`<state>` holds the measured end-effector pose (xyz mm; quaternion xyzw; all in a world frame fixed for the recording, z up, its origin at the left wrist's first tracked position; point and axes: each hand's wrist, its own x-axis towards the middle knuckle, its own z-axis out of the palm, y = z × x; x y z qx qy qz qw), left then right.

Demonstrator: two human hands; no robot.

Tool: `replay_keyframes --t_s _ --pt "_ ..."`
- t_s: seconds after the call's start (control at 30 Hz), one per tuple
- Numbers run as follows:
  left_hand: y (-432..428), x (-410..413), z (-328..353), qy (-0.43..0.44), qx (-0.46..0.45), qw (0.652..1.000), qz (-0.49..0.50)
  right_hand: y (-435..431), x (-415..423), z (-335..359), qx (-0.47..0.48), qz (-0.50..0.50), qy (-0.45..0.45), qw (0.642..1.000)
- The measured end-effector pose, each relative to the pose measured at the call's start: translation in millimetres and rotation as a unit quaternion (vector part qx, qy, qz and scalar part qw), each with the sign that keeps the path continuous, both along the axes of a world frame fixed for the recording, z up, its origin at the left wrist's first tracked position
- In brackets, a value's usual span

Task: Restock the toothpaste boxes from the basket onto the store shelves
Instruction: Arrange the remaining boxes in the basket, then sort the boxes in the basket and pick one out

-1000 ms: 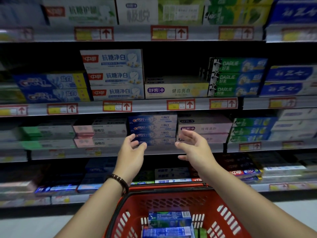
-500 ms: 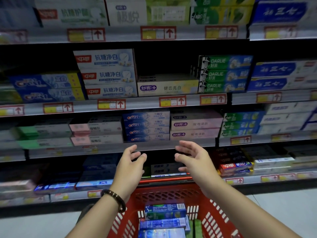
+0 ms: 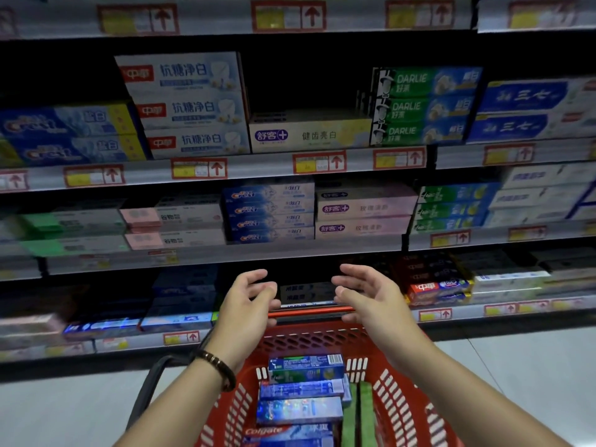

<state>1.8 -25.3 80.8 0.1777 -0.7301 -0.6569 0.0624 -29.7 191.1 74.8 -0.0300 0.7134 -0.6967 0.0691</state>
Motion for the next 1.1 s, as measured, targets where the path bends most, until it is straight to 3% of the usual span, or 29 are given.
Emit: replay_keyframes --t_s 0.47,1.1 --pt "-5.7 5.0 -14.6 -0.006 0.028 1.0 -0.002 13.3 13.1 -17.2 0.009 -0.014 -0.012 1.0" --pt "-3.6 28.0 -50.7 -0.054 -0.044 0.995 -0.072 32.0 35.4 -44.6 0.067 0.023 -0.062 0.996"
